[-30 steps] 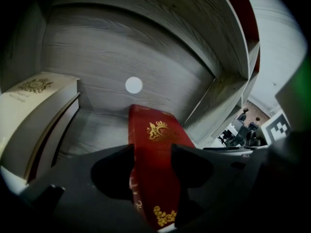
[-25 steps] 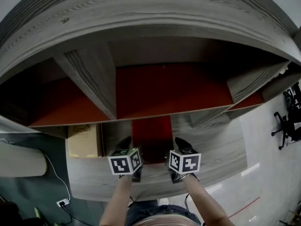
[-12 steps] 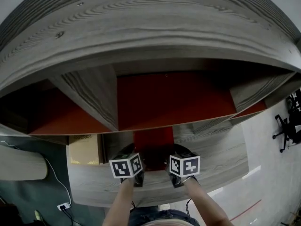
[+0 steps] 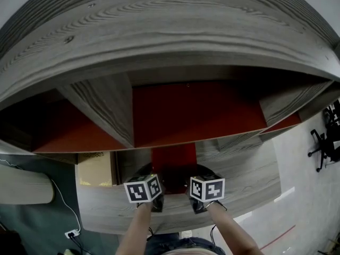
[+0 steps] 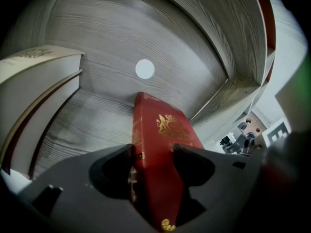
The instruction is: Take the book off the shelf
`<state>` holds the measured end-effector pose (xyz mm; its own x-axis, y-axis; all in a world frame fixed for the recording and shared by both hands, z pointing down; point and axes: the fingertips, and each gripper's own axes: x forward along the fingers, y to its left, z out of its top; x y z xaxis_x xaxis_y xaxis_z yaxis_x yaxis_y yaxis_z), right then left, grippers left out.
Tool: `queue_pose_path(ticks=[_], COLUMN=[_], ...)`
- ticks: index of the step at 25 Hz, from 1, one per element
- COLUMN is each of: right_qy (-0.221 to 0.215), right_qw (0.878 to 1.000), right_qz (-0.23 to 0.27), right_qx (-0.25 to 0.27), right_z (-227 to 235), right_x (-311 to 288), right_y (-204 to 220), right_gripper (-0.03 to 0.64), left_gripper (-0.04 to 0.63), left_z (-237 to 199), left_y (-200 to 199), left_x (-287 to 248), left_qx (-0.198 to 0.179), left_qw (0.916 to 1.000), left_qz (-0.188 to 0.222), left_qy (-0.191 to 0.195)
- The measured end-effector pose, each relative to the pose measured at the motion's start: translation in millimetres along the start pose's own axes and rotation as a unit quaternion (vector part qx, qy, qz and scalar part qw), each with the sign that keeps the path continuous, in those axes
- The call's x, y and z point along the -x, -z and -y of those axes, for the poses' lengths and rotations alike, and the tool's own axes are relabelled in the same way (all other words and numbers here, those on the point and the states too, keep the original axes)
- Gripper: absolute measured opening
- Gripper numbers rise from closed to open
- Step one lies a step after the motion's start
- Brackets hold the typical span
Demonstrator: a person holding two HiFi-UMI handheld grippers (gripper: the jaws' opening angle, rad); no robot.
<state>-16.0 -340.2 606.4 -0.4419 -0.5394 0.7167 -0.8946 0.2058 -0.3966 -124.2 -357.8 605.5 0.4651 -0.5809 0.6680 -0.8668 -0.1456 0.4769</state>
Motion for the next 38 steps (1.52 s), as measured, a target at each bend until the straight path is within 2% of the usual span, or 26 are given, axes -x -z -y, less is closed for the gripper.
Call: queue_pose_path(ticks=[9, 17, 38], right_qy=[0.002, 0.001, -0.011], right_qw=[1.000, 0.999, 0.994], right_qz=[0.022, 0.050, 0.104], right_qx=[-0.007, 0.012, 0.031], right_z=[-8, -16, -26], right_x=[14, 34, 97], right_y=[1, -2, 19], right_gripper=[0.313, 0.313, 0.313], left_gripper=[0.249, 0.249, 0.249], left_z=[6, 18, 60], left_y=[-1, -3, 23], left_x=[15, 34, 81], left_qx=[-0.005, -0.011, -0.047], left_qw=[0.9997, 0.9987, 0.9946], left_qz=[0.025, 0.050, 0.092], left_qy=[-0.005, 0.000, 0.005])
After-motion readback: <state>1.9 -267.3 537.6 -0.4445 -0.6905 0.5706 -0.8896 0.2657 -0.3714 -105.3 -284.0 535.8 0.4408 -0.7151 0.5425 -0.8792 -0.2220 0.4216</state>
